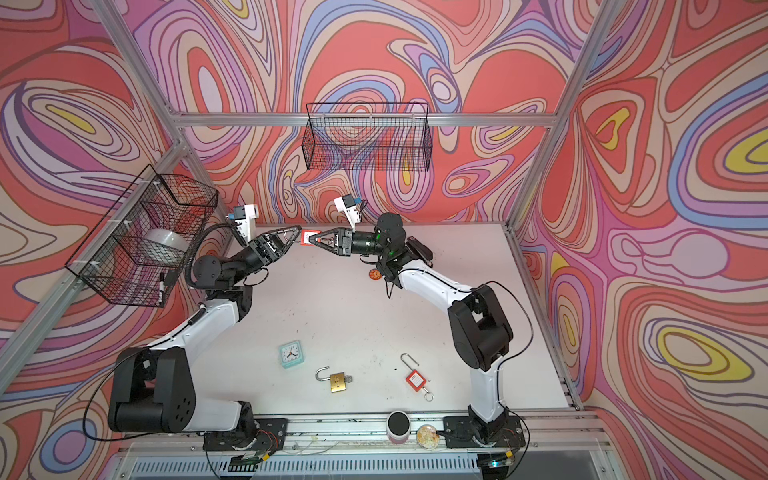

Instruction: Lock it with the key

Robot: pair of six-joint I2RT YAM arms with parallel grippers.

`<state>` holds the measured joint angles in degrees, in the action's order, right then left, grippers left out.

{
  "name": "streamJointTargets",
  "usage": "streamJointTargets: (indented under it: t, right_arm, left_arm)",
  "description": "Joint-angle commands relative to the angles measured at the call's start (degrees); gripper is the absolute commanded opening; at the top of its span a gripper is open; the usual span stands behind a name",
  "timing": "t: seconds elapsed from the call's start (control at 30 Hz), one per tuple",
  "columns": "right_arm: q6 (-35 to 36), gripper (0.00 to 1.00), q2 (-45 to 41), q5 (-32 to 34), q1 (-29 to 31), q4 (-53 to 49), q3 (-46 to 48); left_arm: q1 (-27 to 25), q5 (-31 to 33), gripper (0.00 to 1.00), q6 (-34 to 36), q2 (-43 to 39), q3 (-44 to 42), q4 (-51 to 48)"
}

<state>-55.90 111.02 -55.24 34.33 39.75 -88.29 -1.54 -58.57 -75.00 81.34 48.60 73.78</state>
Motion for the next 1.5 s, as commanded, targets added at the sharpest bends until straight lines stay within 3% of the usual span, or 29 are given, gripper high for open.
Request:
streamJointTargets:
  t: [0.0,0.3,0.63,0.8,0.93,1.2,1.3,1.47]
  right_arm:
    - [1.14,0.0,-1.39,0.28,0.85,1.23,-0.73]
    - [2.06,0.0,-1.76,1.18,0.86,0.05,-0.54]
    - [5.59,0.0,-1.7,2.86,1.35,-4.59,-0.66]
    - [5.58,0.0,-1.58,2.31,1.41,-4.37,-0.69]
    - [5.36,0.29,-2.13,2.82,1.25,-3.93,-0.65]
    - [4.29,0.64,-4.91,4.34,-0.16,-2.24,3.0]
    - [4.63,0.72,-6.22,4.23,-1.04,-3.16,3.91]
    - [5.07,0.71,-6.96,4.4,-2.33,-6.08,4.52]
  left_arm:
    - [-1.27,-1.81,0.52,0.36,0.57,-0.71,3.98]
    - [-1.36,-1.37,0.54,1.18,0.49,-1.49,3.87]
    - [-1.89,-1.2,0.23,1.41,0.75,-1.58,3.72]
    - [-1.97,-1.11,0.0,1.14,0.79,-1.44,3.72]
    - [-1.8,-0.59,0.0,0.38,1.25,-1.64,4.16]
    - [-1.54,-0.76,0.0,-0.1,1.72,-0.5,4.14]
    - [-1.46,-0.87,0.0,0.02,1.8,-0.31,4.17]
    - [-1.45,-0.87,0.0,0.01,1.8,-0.25,4.17]
